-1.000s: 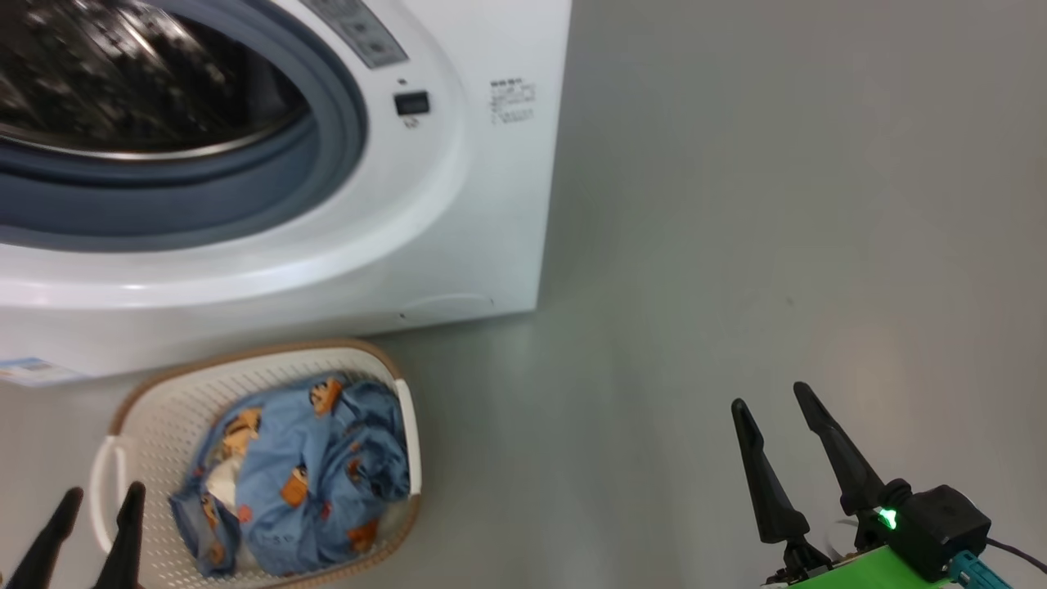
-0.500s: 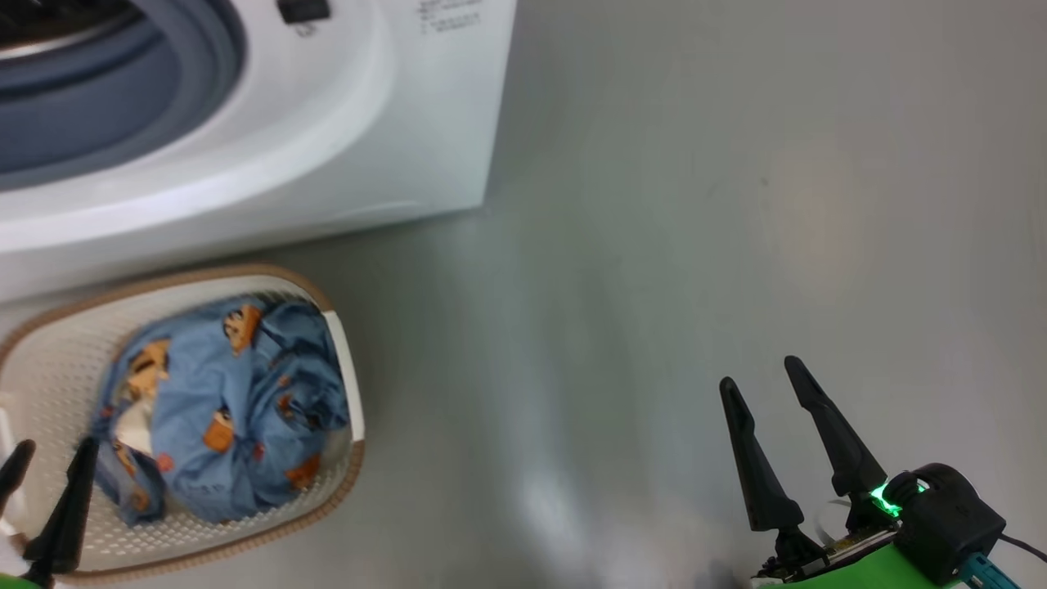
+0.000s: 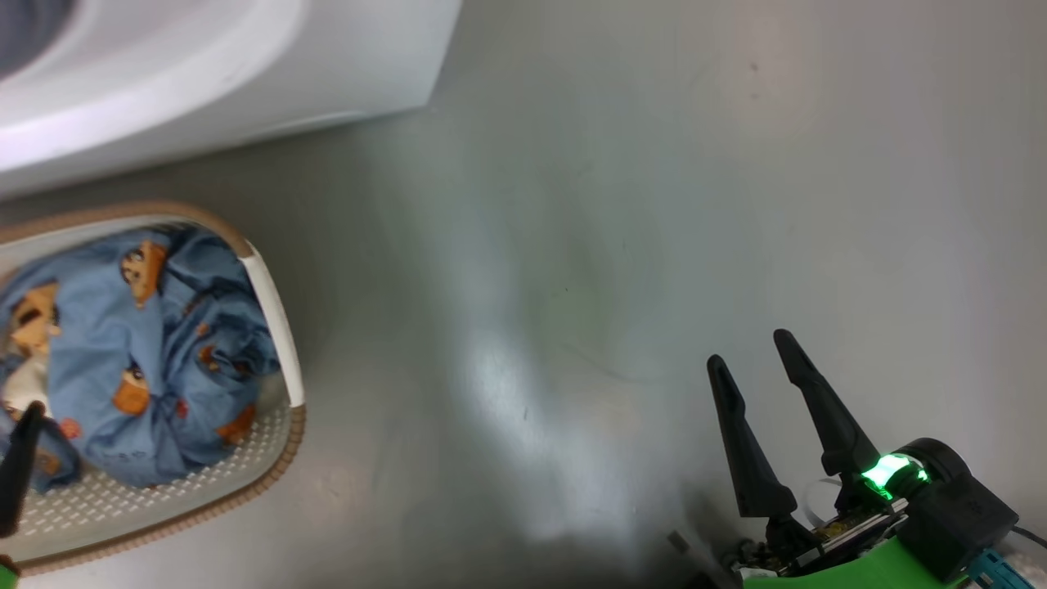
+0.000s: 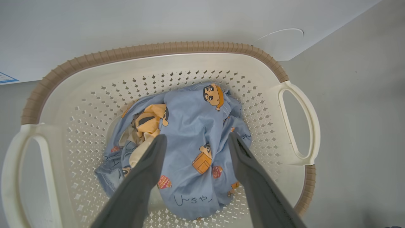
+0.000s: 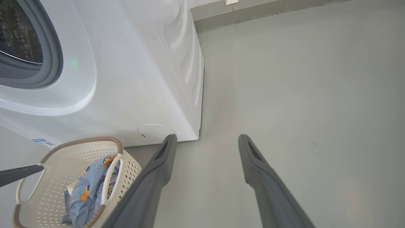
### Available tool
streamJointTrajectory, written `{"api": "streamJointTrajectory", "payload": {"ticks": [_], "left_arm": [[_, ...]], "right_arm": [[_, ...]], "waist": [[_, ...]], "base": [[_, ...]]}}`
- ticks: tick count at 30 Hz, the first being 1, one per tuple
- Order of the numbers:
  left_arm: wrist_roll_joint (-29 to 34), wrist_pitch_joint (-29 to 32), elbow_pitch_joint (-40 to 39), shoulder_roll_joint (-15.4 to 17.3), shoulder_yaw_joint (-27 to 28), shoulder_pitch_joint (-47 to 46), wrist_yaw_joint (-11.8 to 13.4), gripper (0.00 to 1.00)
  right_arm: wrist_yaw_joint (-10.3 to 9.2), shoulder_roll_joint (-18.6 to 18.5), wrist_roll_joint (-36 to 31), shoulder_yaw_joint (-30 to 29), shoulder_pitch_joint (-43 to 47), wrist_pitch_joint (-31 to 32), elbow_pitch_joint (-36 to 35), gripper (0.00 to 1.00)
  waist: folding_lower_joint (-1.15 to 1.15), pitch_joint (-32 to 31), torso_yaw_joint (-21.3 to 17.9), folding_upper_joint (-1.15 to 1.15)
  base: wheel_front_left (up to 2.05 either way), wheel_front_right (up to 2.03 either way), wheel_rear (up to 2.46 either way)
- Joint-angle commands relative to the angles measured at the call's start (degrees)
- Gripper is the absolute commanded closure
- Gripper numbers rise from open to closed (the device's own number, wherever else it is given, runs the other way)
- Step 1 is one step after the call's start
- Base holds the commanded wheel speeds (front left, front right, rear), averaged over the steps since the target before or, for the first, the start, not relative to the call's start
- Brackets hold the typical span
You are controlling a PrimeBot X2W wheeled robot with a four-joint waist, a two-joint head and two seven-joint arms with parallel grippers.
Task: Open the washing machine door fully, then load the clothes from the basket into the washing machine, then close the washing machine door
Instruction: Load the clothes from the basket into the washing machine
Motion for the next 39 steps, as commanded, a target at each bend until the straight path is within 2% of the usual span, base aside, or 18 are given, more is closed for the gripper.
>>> {"api": "streamJointTrajectory", "payload": {"ticks": [1, 14, 39], "left_arm": [[-1.1, -0.4, 0.1, 3.8, 1.1, -1.6, 0.3, 0.00], [-5.0, -0.4, 0.5, 9.4, -3.7, -4.3, 0.3, 0.00], [-7.7, -0.4, 2.7, 15.9, -6.5, -4.9, 0.3, 0.00]], "right_arm": [[0.16, -0.4, 0.5, 1.8, 0.3, -0.7, -1.6, 0.00], [0.16, -0.4, 2.0, 3.6, 0.3, -0.7, -3.0, 0.00], [0.16, -0.4, 3.8, 6.2, 2.7, -0.7, -5.3, 0.00]], "waist": [[0.00, 4.1, -2.2, 0.00], [0.00, 8.9, -5.2, 0.00], [0.00, 12.8, -10.4, 0.00]], "base": [[0.00, 0.00, 0.00], [0.00, 0.00, 0.00], [0.00, 0.00, 0.00]]}}
